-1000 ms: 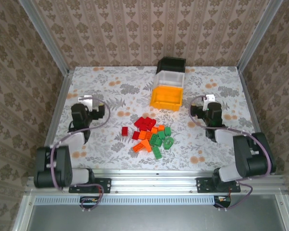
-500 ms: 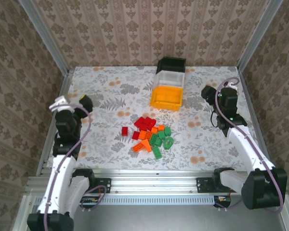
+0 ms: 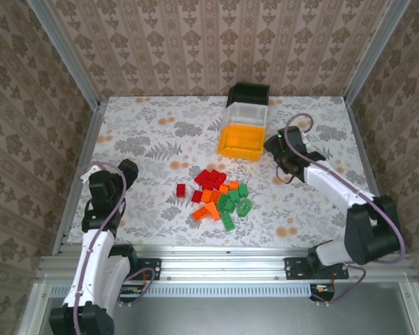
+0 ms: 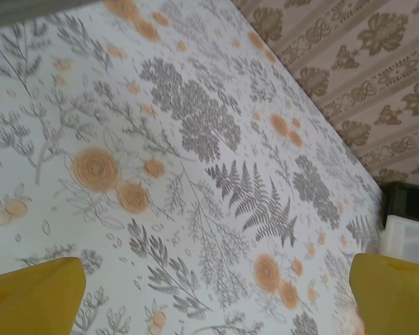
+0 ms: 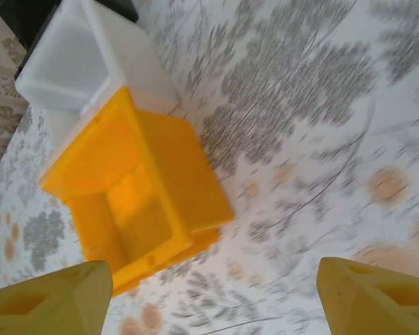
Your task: Sort the legos into containers by color
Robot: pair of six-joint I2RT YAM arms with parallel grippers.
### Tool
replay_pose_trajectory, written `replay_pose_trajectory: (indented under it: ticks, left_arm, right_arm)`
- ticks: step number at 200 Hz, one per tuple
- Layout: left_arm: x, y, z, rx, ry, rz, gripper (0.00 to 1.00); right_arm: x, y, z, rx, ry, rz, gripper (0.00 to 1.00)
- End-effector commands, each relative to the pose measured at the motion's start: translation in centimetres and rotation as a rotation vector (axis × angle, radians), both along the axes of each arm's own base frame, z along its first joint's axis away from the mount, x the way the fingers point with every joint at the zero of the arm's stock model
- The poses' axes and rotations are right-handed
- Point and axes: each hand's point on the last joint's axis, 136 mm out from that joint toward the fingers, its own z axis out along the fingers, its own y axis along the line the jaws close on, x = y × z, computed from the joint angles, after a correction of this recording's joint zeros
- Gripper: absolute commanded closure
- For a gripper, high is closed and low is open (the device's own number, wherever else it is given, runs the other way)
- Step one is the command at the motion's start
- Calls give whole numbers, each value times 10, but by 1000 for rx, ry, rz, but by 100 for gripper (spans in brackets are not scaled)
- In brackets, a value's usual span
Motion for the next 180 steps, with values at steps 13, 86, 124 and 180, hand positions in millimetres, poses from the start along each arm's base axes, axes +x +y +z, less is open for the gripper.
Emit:
replay_pose_trajectory:
  ticks: [13, 86, 124, 180]
  left_arm:
    - [-1, -16, 13, -75, -6, -66, 1]
    - [-14, -24, 13, -62, -7, -124, 1]
    - [-20, -22, 10, -48, -10, -122, 0]
    - [-24, -23, 13, -25, -10, -137, 0]
  right_arm:
    - [-1, 37, -17, 124, 57, -166, 17]
    - [25, 65, -30, 180, 38, -180, 21]
    - [35, 64, -55, 128, 106, -192, 22]
    - [49, 74, -72, 111, 98, -95, 45]
